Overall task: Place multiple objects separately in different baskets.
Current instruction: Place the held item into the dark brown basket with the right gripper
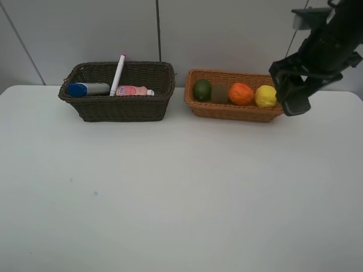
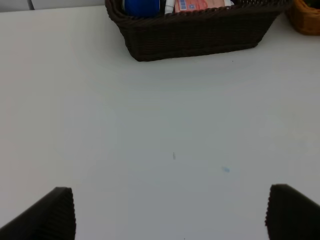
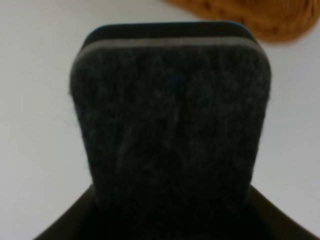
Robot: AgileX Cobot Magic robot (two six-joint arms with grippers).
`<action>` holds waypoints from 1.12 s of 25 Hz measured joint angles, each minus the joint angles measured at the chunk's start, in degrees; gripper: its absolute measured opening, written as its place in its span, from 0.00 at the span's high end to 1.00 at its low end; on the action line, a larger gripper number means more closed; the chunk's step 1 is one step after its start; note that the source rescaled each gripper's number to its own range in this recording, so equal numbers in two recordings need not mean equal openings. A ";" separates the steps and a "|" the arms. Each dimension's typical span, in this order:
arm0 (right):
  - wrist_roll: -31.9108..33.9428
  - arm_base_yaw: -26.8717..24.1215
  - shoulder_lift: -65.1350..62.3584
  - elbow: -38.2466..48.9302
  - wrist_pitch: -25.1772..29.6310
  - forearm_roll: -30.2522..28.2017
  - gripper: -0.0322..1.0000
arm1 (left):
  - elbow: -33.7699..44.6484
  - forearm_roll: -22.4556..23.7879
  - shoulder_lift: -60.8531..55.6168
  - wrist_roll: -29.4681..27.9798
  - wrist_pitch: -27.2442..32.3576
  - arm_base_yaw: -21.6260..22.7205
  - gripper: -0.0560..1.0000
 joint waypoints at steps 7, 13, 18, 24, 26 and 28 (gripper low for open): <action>-4.31 7.70 12.31 -15.46 -9.02 6.43 0.97 | 0.00 0.00 0.00 0.00 0.00 0.00 0.00; -4.71 14.91 28.29 -32.78 -14.93 7.53 0.97 | 0.00 0.00 0.00 0.00 0.00 0.00 0.00; -4.71 19.37 39.53 -45.84 -19.98 7.80 0.97 | 0.00 0.00 0.00 0.00 0.00 0.00 0.00; -4.51 20.66 47.45 -50.03 -24.16 8.68 0.50 | 0.00 0.00 0.00 0.00 0.00 0.00 0.00; -4.51 20.66 47.95 -50.03 -24.36 8.68 0.18 | 0.00 0.00 0.00 0.00 0.00 0.00 0.00; -4.51 20.66 48.02 -50.08 -24.47 8.68 0.07 | 0.00 0.00 0.00 0.00 0.00 0.00 0.00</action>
